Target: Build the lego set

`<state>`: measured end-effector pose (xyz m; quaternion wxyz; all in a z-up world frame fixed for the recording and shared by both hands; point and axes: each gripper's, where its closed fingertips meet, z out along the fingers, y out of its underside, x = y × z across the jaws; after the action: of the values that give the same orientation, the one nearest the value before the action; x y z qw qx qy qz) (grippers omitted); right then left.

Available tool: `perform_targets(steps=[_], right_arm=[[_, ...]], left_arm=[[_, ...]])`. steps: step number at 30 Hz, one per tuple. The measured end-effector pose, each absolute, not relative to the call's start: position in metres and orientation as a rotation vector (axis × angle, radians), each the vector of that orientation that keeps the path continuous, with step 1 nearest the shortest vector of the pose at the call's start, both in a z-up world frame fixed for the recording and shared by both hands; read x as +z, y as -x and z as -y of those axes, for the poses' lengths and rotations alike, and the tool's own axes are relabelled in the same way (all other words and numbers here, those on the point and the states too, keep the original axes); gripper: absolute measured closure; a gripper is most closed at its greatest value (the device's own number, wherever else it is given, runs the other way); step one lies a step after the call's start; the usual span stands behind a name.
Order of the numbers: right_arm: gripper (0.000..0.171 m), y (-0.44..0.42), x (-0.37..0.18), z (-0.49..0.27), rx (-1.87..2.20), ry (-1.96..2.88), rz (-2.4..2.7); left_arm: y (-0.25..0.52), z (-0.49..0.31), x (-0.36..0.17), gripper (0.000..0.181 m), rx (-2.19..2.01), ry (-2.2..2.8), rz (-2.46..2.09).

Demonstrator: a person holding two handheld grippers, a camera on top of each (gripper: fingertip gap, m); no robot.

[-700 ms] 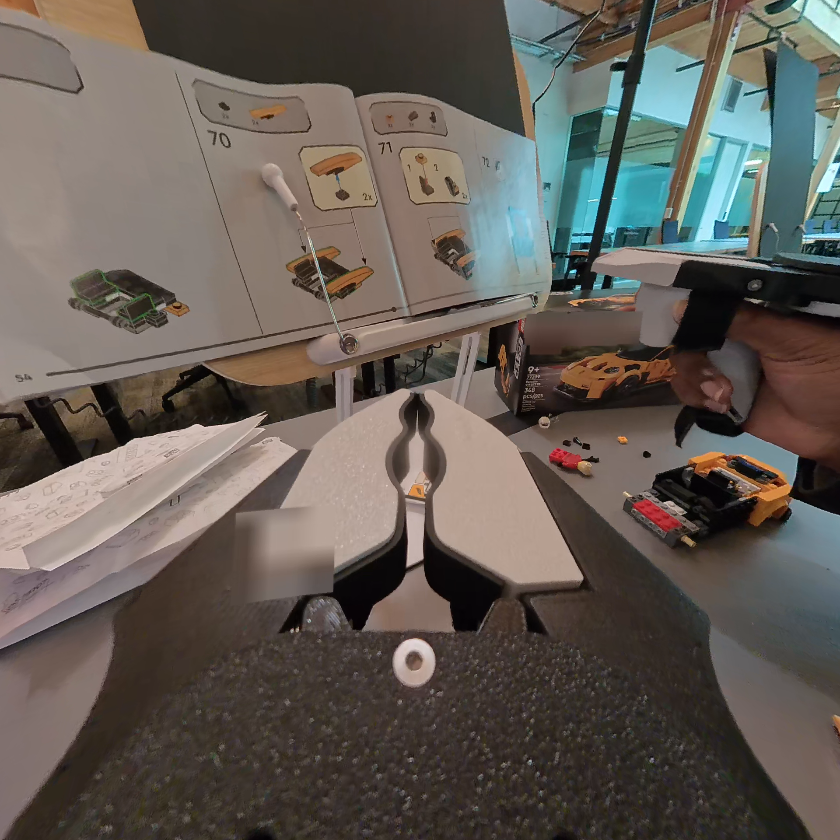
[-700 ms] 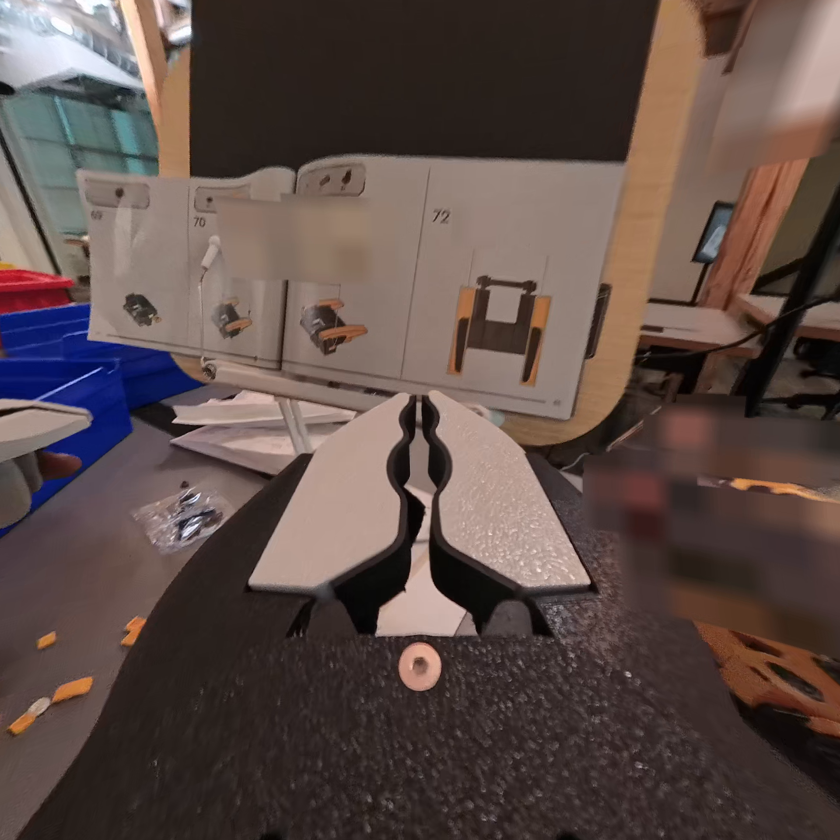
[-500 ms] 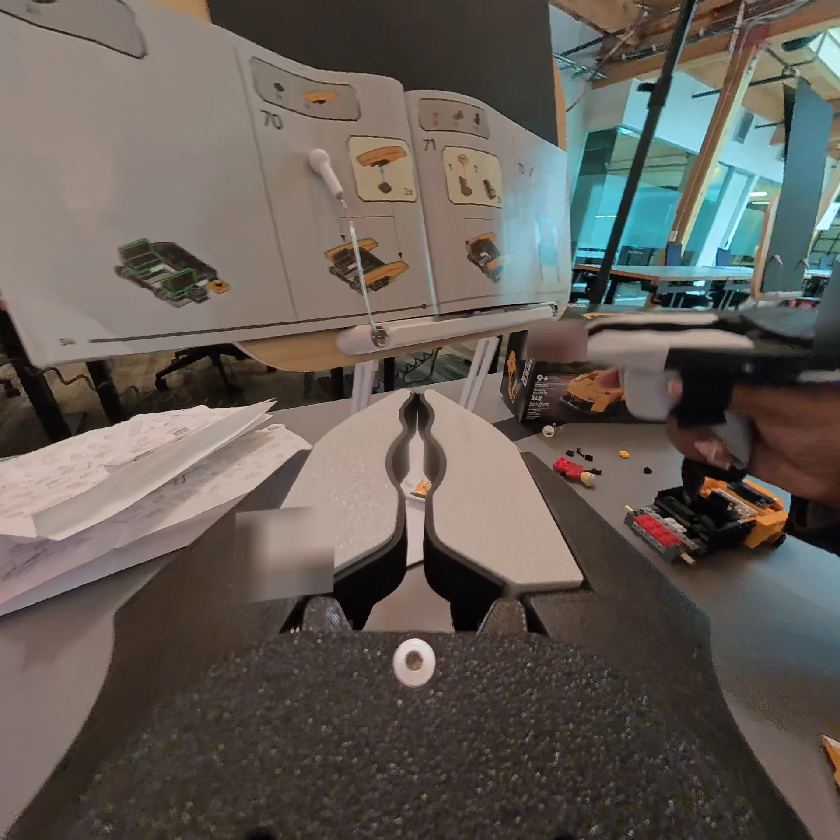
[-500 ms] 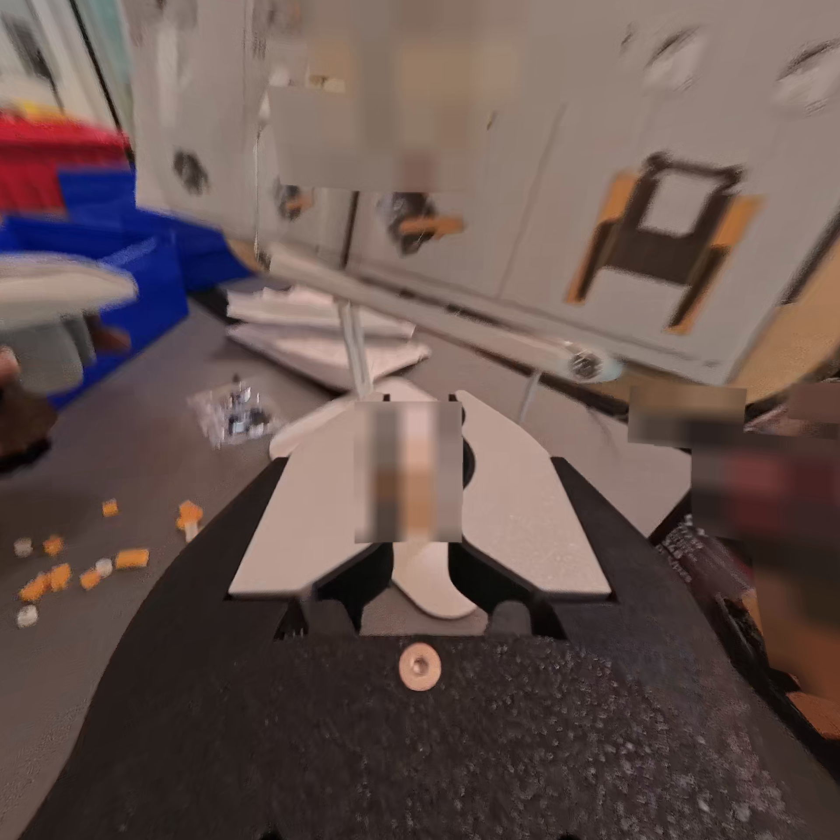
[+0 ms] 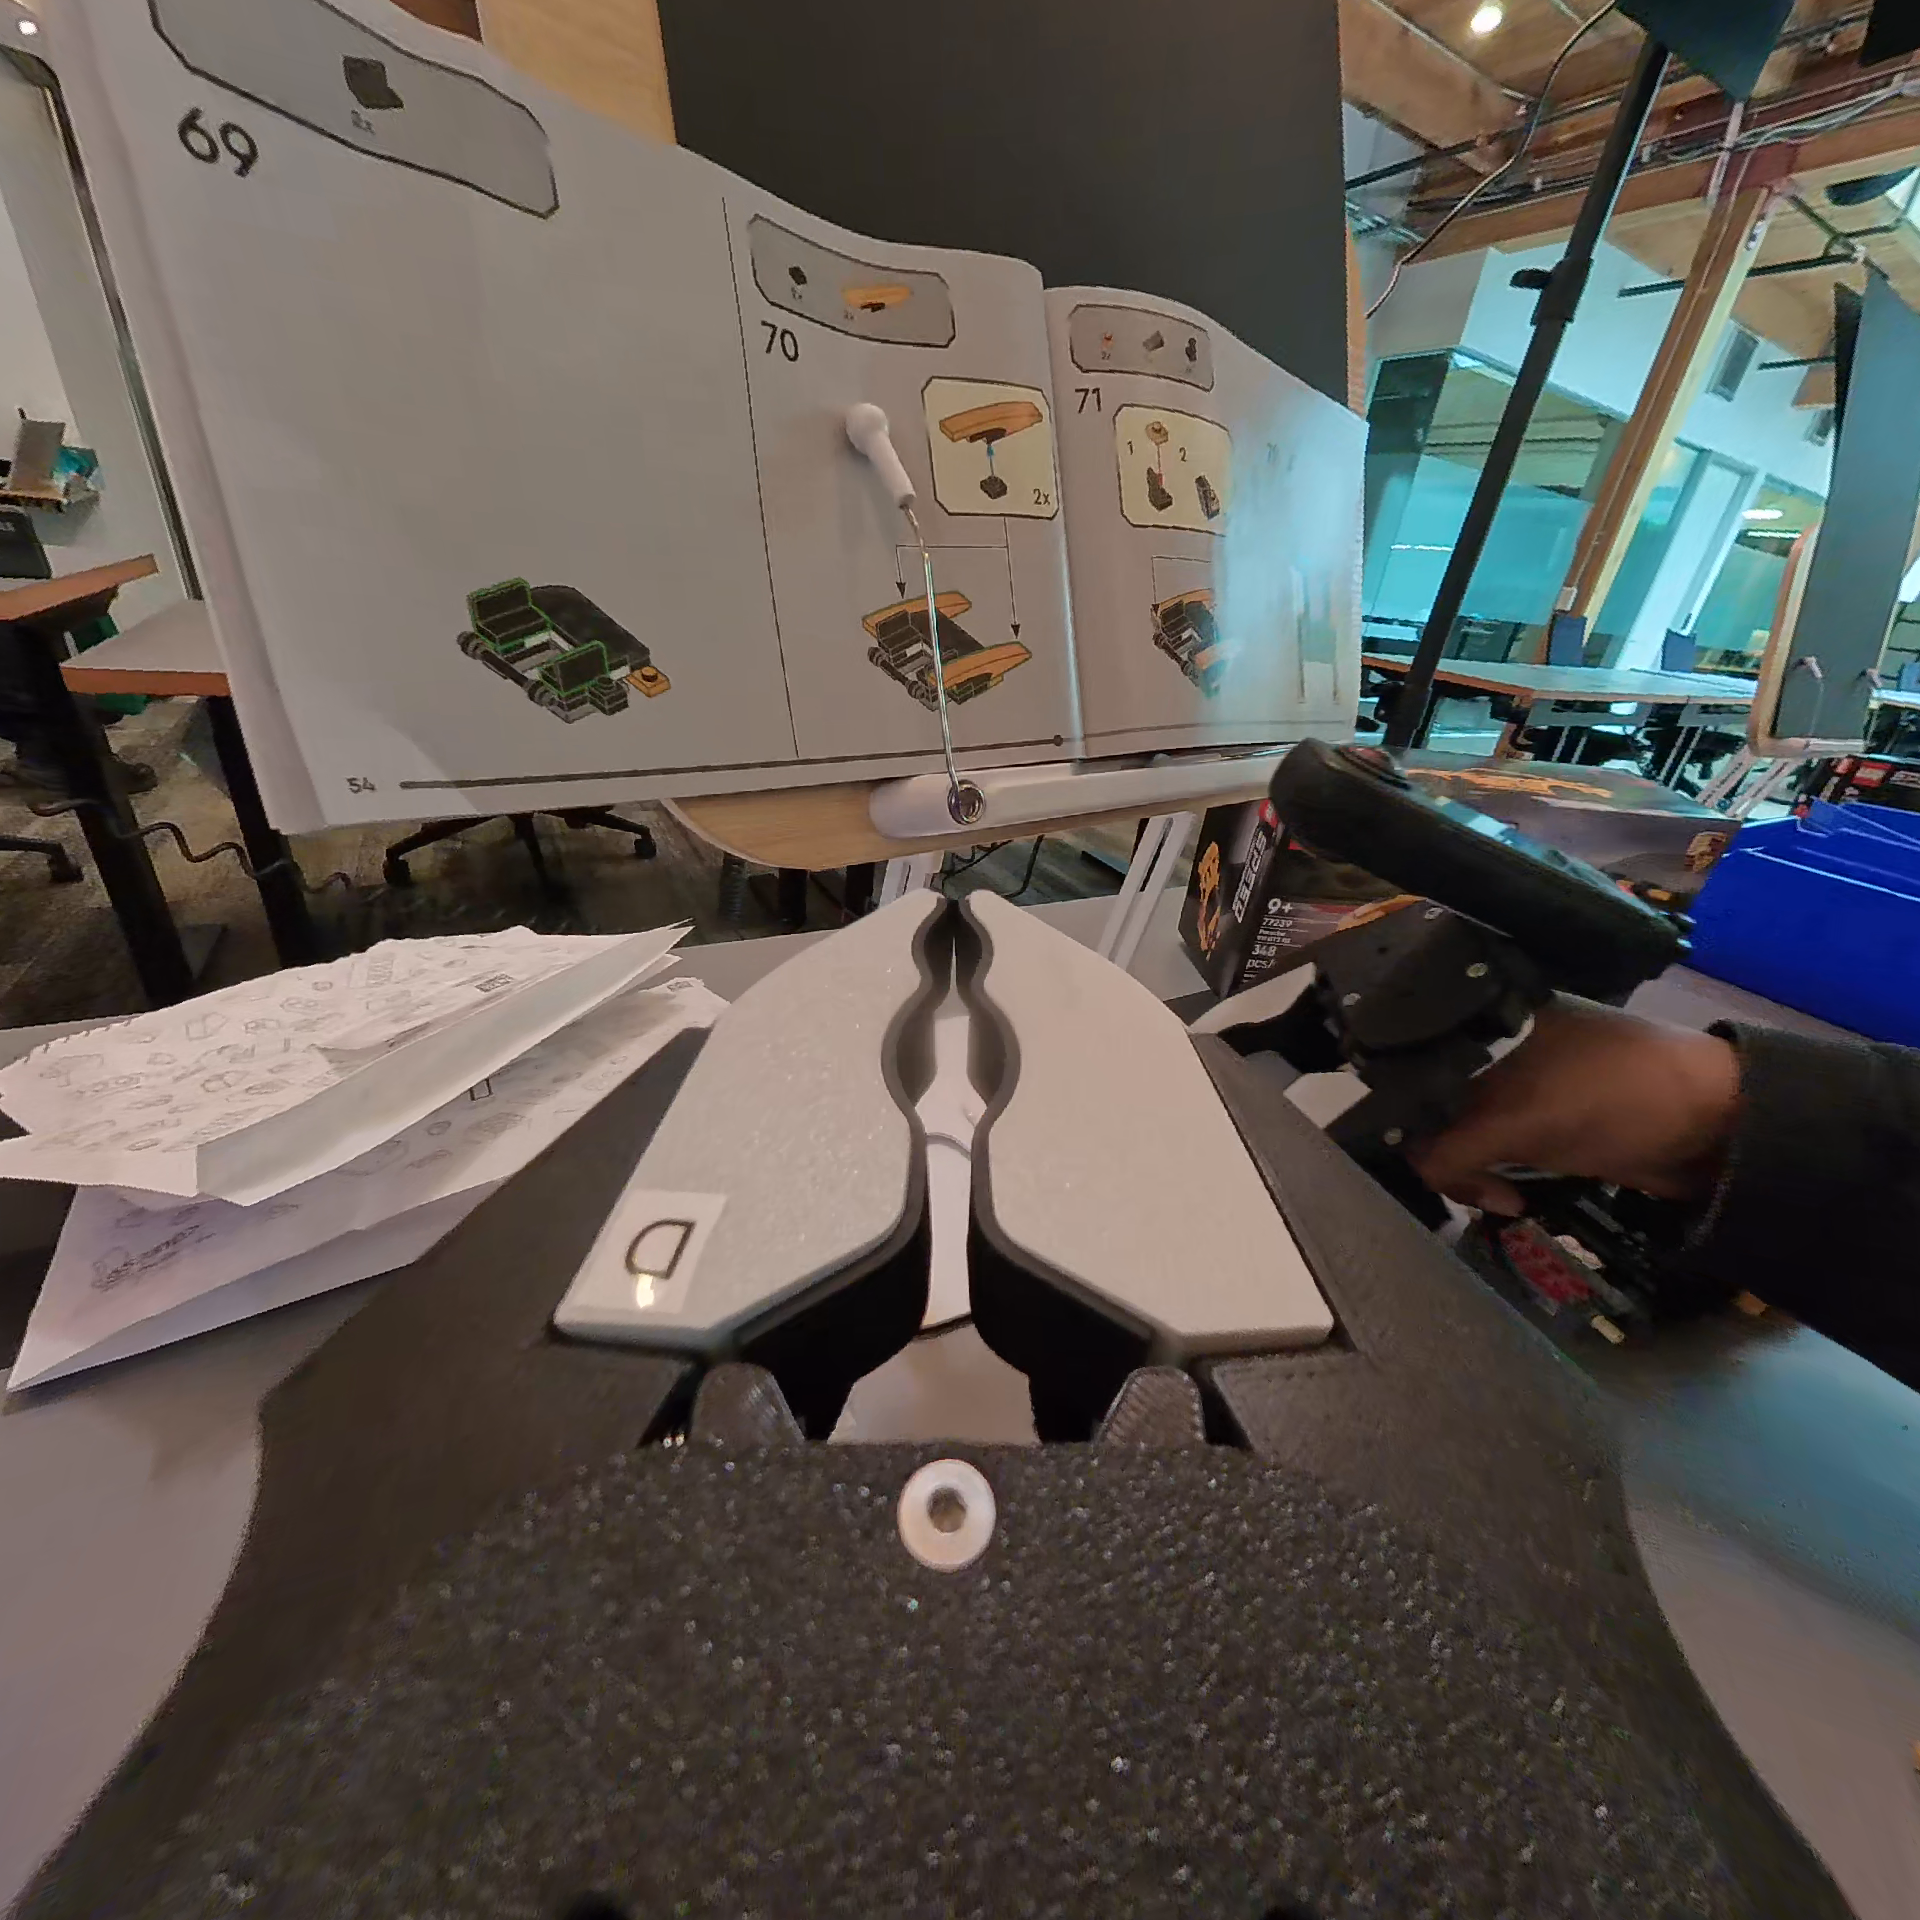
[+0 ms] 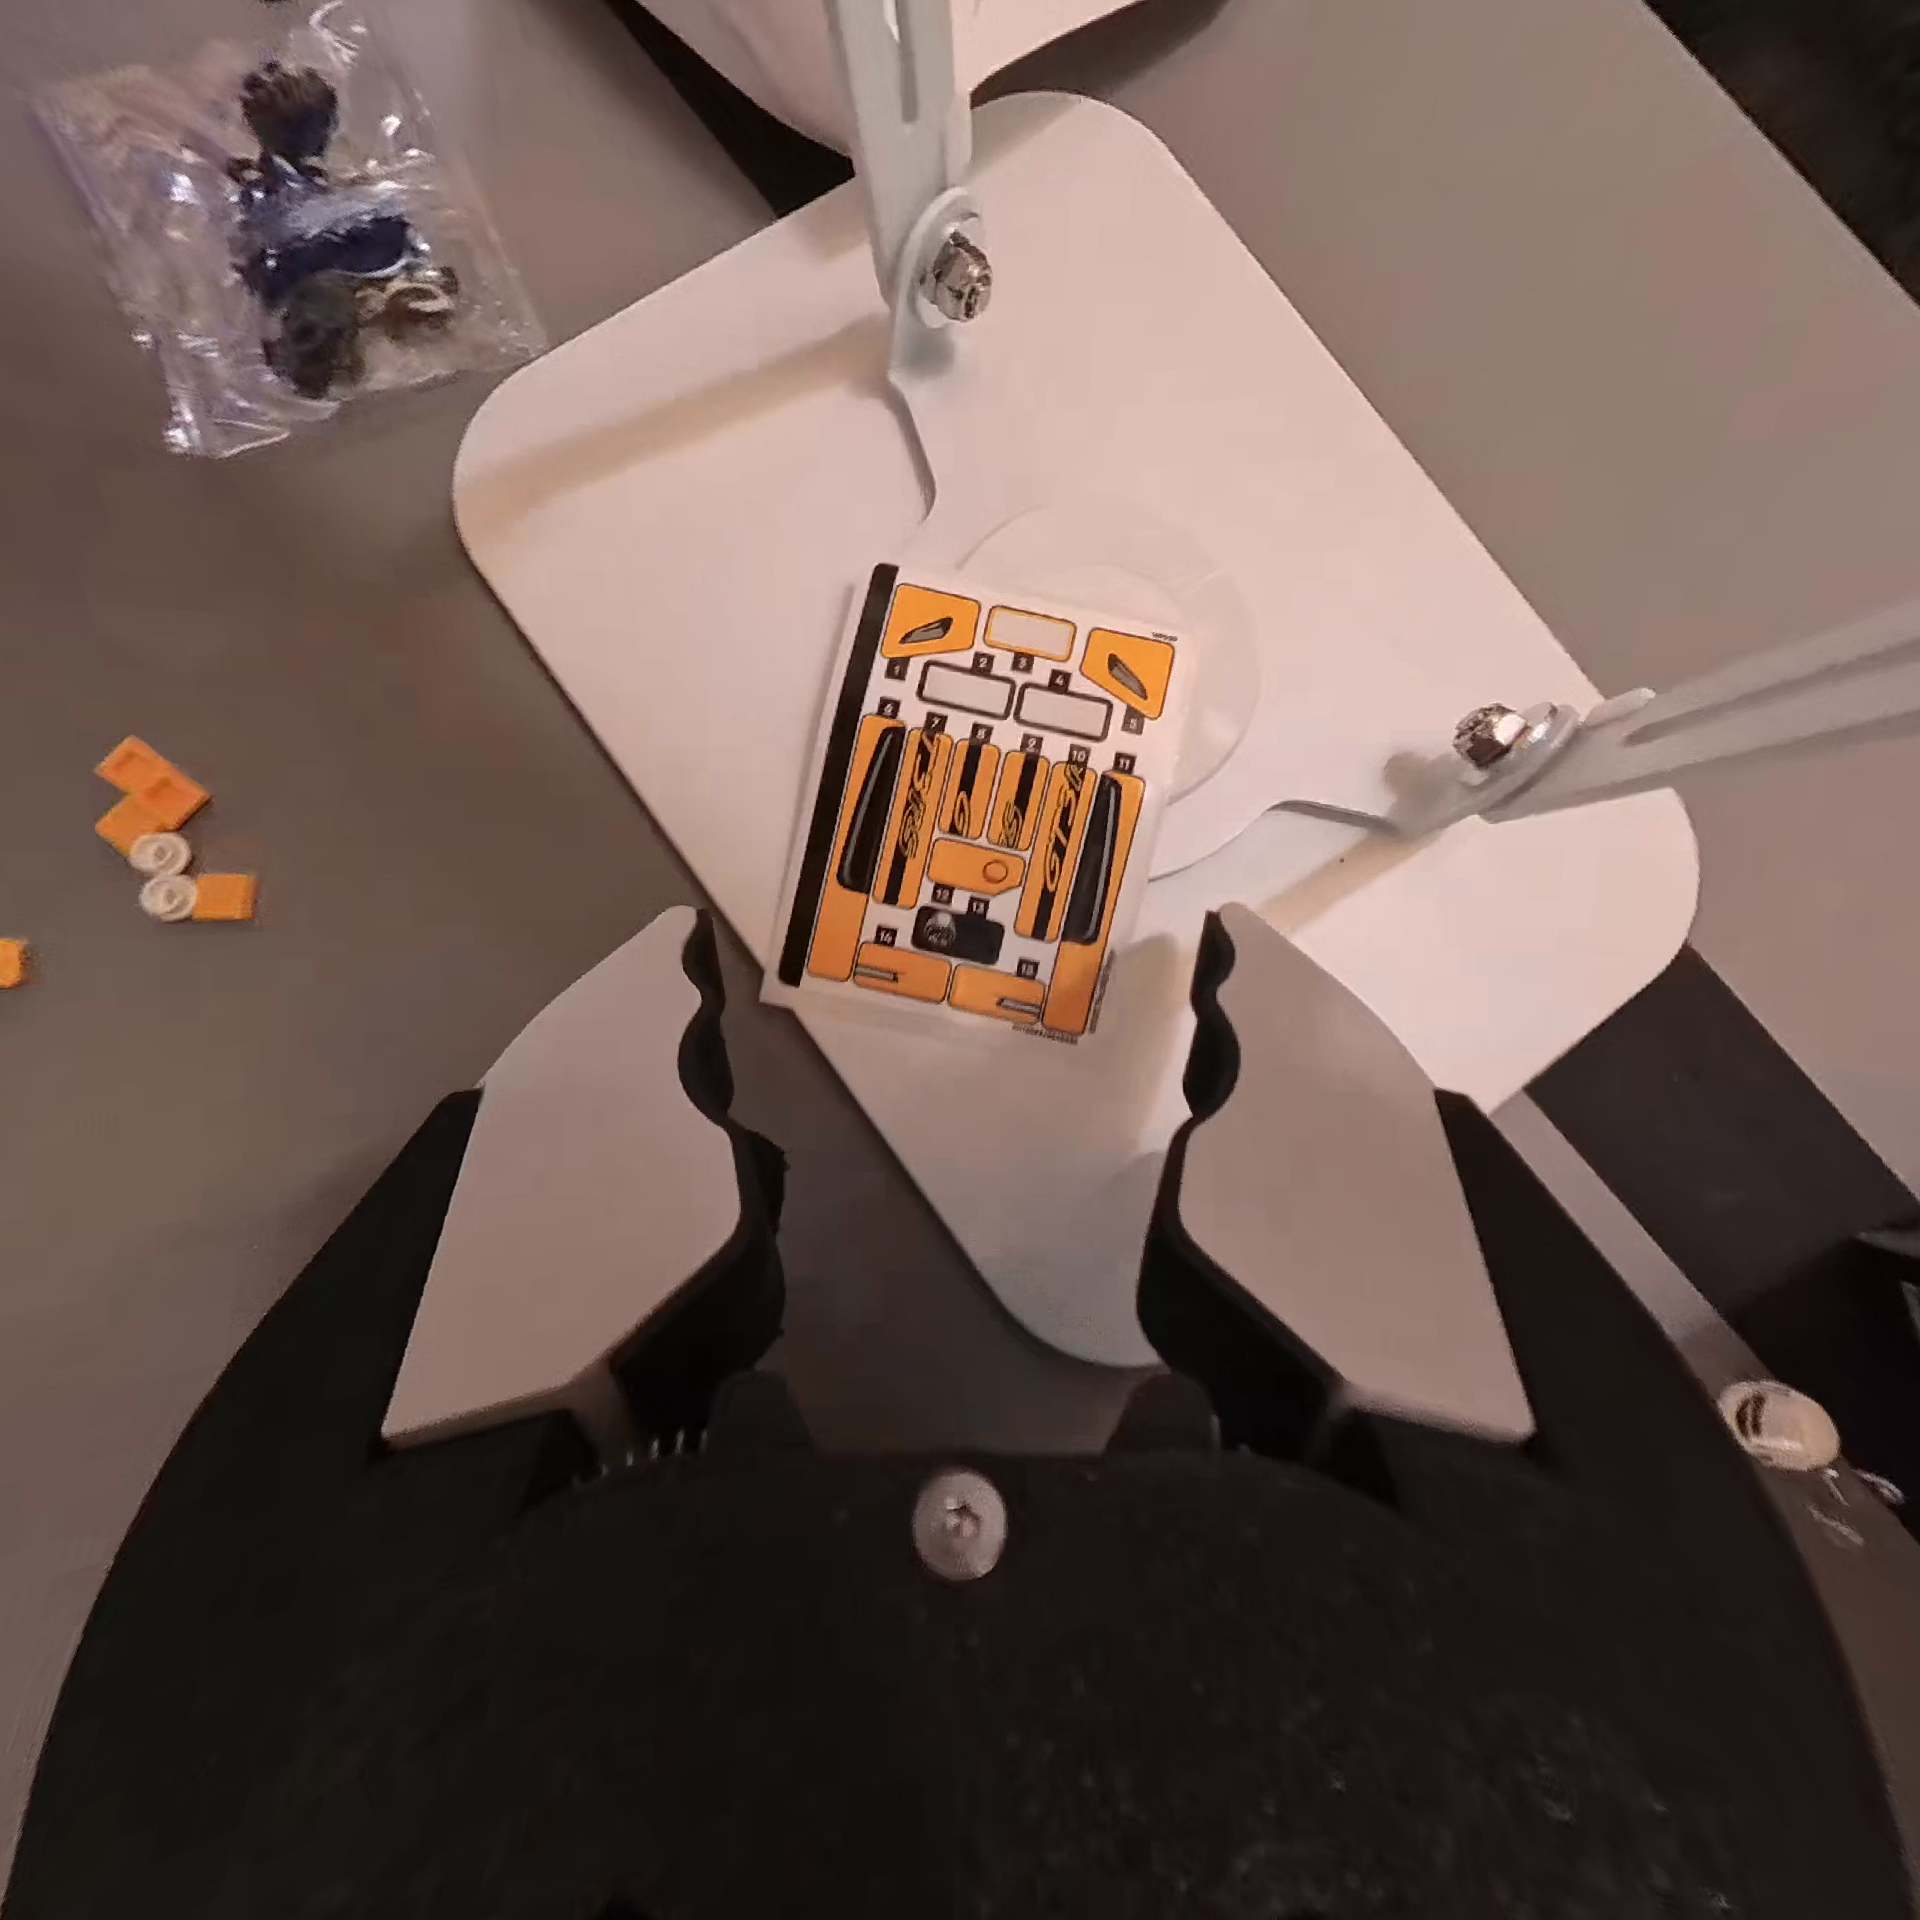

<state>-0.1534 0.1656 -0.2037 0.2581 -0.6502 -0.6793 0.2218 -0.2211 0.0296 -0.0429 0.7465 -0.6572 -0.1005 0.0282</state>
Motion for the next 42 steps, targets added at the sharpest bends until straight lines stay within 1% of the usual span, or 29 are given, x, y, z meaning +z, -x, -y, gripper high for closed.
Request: perform_targets(steps=[2, 6, 7, 9, 12, 16, 20, 25, 28, 29, 31, 33, 35, 36, 37, 42], right_arm=[[0.084, 0.158, -0.21, -0.165, 0.591, 1.783, 1.858], [0.091, 0.16, -0.21, -0.16, 0.608, 1.796, 1.876], [0.096, 0.159, -0.209, -0.159, 0.615, 1.794, 1.875], [0.114, 0.156, -0.207, -0.157, 0.62, 1.781, 1.874], [0.133, 0.149, -0.204, -0.157, 0.577, 1.698, 1.88], [0.142, 0.138, -0.19, -0.149, 0.573, 1.612, 1.84], [0.14, 0.12, -0.147, -0.135, 0.601, 1.461, 1.708], [0.139, 0.081, -0.086, -0.107, 0.67, 1.289, 1.529], [0.139, 0.055, -0.069, -0.093, 0.683, 1.245, 1.479], [0.139, 0.047, -0.065, -0.088, 0.69, 1.237, 1.469], [0.139, 0.034, -0.063, -0.079, 0.71, 1.231, 1.461], [0.139, 0.023, -0.061, -0.07, 0.739, 1.235, 1.45], [0.139, 0.014, -0.06, -0.063, 0.777, 1.235, 1.434], [0.139, 0.011, -0.059, -0.06, 0.795, 1.23, 1.427], [0.139, 0.007, -0.059, -0.056, 0.818, 1.23, 1.428], [0.137, -0.002, -0.061, -0.041, 0.962, 1.232, 1.425]], left_arm=[[0.221, -0.03, -0.044, 0.181, 0.059, 1.441, 0.219], [0.22, -0.03, -0.043, 0.181, 0.054, 1.44, 0.214], [0.219, -0.031, -0.043, 0.181, 0.05, 1.441, 0.211], [0.217, -0.032, -0.044, 0.181, 0.045, 1.445, 0.204], [0.214, -0.033, -0.044, 0.181, 0.051, 1.454, 0.182], [0.209, -0.036, -0.045, 0.181, 0.024, 1.468, 0.17], [0.186, -0.046, -0.054, 0.18, -0.145, 1.547, 0.124], [0.128, -0.055, -0.055, 0.159, -0.536, 1.596, 0.0], [0.09, -0.054, -0.048, 0.146, -0.734, 1.583, -0.067], [0.079, -0.052, -0.044, 0.146, -0.772, 1.565, -0.091], [0.056, -0.047, -0.034, 0.148, -0.847, 1.528, -0.147], [0.033, -0.039, -0.026, 0.155, -0.917, 1.503, -0.219], [0.019, -0.034, -0.023, 0.167, -0.931, 1.509, -0.262], [0.014, -0.031, -0.021, 0.178, -0.925, 1.511, -0.278], [0.01, -0.028, -0.02, 0.181, -0.91, 1.512, -0.289], [-0.002, -0.018, -0.021, 0.181, -0.901, 1.549, -0.267]])
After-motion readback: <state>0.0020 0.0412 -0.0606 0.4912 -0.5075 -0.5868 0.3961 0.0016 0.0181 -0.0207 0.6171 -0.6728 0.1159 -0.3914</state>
